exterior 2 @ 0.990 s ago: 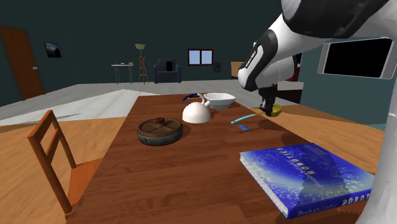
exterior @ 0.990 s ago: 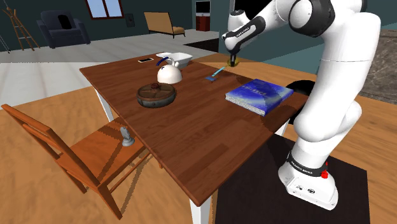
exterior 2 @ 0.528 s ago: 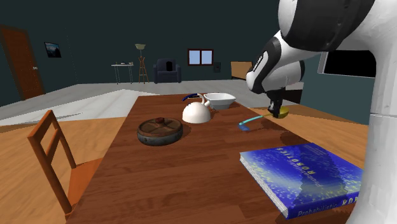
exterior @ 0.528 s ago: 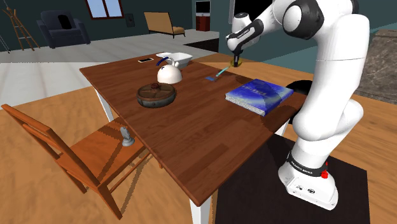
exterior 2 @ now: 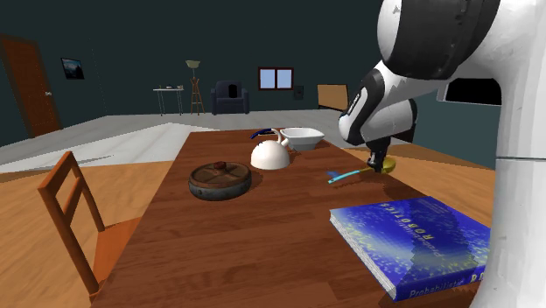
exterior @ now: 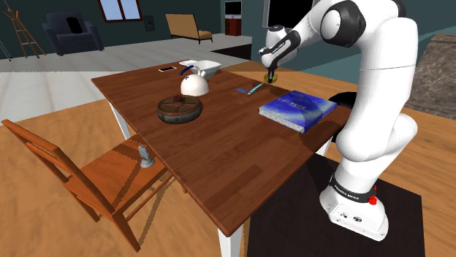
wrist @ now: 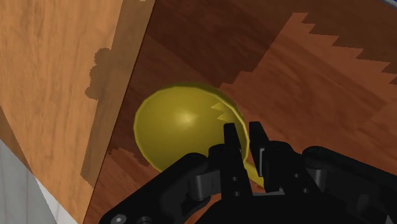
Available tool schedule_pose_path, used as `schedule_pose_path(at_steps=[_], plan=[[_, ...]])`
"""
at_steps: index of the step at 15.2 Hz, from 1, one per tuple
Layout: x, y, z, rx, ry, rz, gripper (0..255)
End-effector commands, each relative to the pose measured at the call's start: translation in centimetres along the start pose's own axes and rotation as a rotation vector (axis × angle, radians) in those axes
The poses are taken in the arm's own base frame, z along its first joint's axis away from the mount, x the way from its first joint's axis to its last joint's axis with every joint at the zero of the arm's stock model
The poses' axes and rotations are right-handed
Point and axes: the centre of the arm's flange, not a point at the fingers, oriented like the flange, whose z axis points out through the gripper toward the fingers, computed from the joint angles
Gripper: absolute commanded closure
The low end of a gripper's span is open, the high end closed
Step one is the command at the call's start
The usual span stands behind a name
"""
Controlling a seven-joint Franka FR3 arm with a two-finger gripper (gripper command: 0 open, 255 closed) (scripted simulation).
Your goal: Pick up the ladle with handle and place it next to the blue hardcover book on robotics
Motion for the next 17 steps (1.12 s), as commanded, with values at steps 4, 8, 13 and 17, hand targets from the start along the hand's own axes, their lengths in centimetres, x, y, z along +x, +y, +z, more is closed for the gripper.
schedule_pose_path(at_steps=[4, 8, 13, 17], plan=[[0.1, -1.2, 2.3, 0.000, 0.000, 0.000, 255], [0.1, -2.1, 4.2, 0.000, 0.000, 0.000, 255], [0.1, -2.5, 5.0, 0.000, 0.000, 0.000, 255], [0.1, -2.5, 5.0, 0.000, 0.001, 0.000, 255]])
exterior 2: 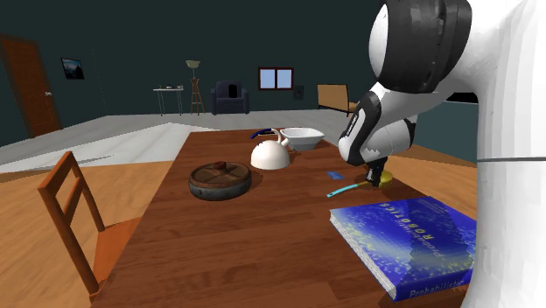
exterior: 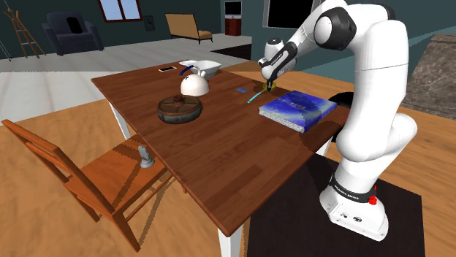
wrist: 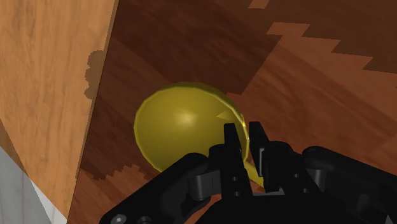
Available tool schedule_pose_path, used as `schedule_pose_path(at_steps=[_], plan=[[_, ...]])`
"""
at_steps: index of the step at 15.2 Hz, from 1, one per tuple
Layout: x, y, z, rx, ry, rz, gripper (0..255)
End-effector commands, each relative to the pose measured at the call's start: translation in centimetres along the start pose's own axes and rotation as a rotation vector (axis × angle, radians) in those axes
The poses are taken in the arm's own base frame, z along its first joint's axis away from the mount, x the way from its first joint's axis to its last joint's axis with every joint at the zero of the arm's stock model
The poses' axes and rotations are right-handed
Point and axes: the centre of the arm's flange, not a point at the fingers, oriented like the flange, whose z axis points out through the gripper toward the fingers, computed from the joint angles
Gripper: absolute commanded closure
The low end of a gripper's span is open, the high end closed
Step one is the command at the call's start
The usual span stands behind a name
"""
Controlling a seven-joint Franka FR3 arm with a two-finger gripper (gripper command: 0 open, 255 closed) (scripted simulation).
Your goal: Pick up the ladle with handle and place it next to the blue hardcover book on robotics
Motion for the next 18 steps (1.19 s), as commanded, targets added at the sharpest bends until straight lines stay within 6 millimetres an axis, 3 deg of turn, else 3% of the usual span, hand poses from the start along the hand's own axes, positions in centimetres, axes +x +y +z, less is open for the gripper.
schedule_pose_path(at_steps=[1, 6, 10, 18], plan=[[0.0, 0.0, 0.0, 0.000, 0.000, 0.000, 0], [0.0, 0.0, 0.0, 0.000, 0.000, 0.000, 0], [0.0, 0.0, -5.0, 0.000, 0.000, 0.000, 0], [0.0, 0.0, -5.0, 0.000, 0.000, 0.000, 0]])
